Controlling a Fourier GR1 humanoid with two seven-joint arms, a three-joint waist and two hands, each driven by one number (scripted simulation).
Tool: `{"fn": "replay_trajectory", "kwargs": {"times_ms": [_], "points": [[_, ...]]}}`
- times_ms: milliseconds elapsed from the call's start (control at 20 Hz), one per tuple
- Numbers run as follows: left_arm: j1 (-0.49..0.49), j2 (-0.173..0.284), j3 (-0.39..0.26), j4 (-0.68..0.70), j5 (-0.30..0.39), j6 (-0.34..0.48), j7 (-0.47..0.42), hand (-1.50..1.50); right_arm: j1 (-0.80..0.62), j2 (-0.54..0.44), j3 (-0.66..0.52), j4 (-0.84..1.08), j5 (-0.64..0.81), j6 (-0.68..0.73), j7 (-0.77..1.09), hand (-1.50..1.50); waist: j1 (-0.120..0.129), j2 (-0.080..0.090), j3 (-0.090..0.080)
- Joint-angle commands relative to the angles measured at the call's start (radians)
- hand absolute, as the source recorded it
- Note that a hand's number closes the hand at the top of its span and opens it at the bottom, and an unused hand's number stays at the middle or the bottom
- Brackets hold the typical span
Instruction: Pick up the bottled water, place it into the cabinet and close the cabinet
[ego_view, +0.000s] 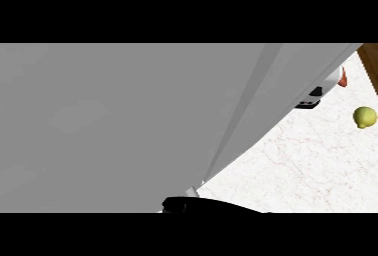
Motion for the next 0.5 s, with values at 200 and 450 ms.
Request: {"fn": "replay_trajectory", "kwargs": {"times_ms": [200,450], "points": [[0.089,-0.008,0.122,0.029,0.069,-0.095,-0.004,-1.50,-0.429,0.059,-0.060,0.312,-0.229,-0.124,0.014,1.50,-0.053,0.000,0.009],[0.131,-0.049,0.165,0.064,0.043,-0.163,-0.018,-1.50,-0.455,0.060,-0.118,0.480,-0.347,-0.116,-0.018,1.50,-0.080,0.002,0.010]]}}
